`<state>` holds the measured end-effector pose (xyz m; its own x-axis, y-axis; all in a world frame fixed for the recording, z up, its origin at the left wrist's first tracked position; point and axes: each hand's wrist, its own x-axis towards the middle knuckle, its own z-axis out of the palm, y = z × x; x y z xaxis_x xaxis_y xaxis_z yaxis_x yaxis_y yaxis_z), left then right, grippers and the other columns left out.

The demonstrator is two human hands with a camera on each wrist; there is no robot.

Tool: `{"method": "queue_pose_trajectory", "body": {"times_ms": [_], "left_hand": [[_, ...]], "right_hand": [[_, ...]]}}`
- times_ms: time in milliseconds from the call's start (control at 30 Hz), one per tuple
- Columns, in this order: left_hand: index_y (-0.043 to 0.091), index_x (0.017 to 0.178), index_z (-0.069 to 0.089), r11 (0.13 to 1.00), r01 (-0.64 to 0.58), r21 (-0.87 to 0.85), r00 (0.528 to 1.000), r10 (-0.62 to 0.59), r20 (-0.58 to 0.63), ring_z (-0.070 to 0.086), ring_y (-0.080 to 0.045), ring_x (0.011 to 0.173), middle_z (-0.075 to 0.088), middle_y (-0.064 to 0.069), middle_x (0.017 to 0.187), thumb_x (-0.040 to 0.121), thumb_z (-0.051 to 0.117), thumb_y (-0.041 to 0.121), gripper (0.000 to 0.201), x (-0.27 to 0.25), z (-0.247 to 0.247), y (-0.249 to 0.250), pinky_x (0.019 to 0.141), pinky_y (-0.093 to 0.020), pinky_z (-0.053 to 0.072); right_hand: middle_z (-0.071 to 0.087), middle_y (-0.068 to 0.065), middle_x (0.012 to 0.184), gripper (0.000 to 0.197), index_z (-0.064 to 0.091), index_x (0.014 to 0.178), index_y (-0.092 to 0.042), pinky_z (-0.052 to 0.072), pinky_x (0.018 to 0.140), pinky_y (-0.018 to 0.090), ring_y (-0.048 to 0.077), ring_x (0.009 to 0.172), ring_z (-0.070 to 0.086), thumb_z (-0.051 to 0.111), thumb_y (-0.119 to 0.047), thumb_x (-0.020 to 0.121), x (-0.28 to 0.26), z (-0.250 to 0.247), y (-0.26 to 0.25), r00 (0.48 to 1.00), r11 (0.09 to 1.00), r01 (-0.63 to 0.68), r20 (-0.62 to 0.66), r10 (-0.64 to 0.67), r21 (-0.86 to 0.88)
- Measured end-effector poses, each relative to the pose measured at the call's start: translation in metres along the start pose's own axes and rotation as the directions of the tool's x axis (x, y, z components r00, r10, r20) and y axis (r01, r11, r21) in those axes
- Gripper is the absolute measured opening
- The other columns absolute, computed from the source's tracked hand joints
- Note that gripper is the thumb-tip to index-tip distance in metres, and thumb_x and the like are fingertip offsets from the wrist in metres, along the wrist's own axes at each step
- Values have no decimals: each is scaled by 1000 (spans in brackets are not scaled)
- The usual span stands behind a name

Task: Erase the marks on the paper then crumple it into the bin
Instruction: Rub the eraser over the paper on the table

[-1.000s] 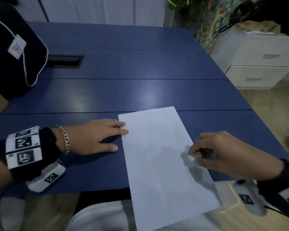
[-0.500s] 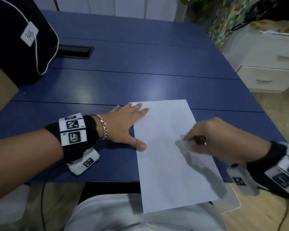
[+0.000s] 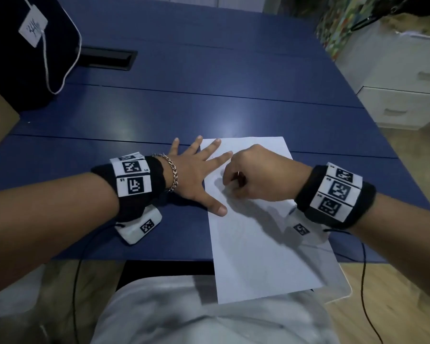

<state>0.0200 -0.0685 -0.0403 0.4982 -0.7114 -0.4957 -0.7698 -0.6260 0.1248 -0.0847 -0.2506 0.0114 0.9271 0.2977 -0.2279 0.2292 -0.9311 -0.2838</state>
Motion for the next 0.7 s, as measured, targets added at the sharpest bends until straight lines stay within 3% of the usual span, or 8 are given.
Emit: {"method": "queue_pose_trajectory", "body": {"times_ms": [67,200,233,300,400,600,700], "left_hand": [[55,157,-29,1000,-1,-1,1000,1,5,-38,-28,155,-41,15,167,52,52,110,144,1,0,0,116,-77,-18],[56,155,-31,1000,4,-8,1000,-4,27,-41,-26,153,-43,16,165,48,50,112,145,2,0,-1,116,-77,-19],[56,154,-32,1000,5,-8,999,-5,32,-42,-26,153,-43,16,165,47,49,112,146,2,0,0,116,-77,-20],[56,154,-32,1000,7,-13,999,-6,38,-43,-26,152,-44,16,165,47,51,111,146,2,0,0,115,-76,-20],[55,154,-32,1000,12,-18,999,-11,38,-44,-27,152,-44,16,165,49,51,110,145,0,0,2,115,-76,-21],[55,154,-31,1000,18,-16,1000,-18,22,-44,-26,152,-42,15,166,47,49,111,145,-1,-2,3,114,-76,-22],[55,156,-30,1000,17,-7,1000,-17,16,-42,-26,153,-41,15,167,44,46,112,147,0,0,2,114,-77,-21]], "right_hand": [[67,-16,76,11,79,91,-26,47,66,19,1,69,60,75,-22,81,2,-4,3,1000,1000,18,22,-18,-7],[67,-3,82,13,77,95,-19,31,54,17,18,74,60,69,-18,85,13,-10,23,979,992,-100,-187,84,-75],[67,-2,82,14,78,95,-17,34,55,19,20,75,61,69,-18,85,13,-8,23,974,992,-98,-211,81,-75],[69,-7,78,13,78,91,-19,44,61,24,14,71,63,69,-19,82,8,-2,13,991,998,-31,-135,22,-62],[67,-18,76,12,80,92,-29,42,63,12,-2,69,58,74,-28,82,-1,-3,3,999,1000,23,41,-23,7],[67,-5,76,14,78,93,-20,50,64,29,15,70,56,67,-18,84,13,-10,21,980,993,-111,-168,105,-27],[61,-8,65,9,68,74,-23,48,62,30,12,61,52,64,-20,82,3,-3,1,998,999,-22,-53,21,-24]]}}
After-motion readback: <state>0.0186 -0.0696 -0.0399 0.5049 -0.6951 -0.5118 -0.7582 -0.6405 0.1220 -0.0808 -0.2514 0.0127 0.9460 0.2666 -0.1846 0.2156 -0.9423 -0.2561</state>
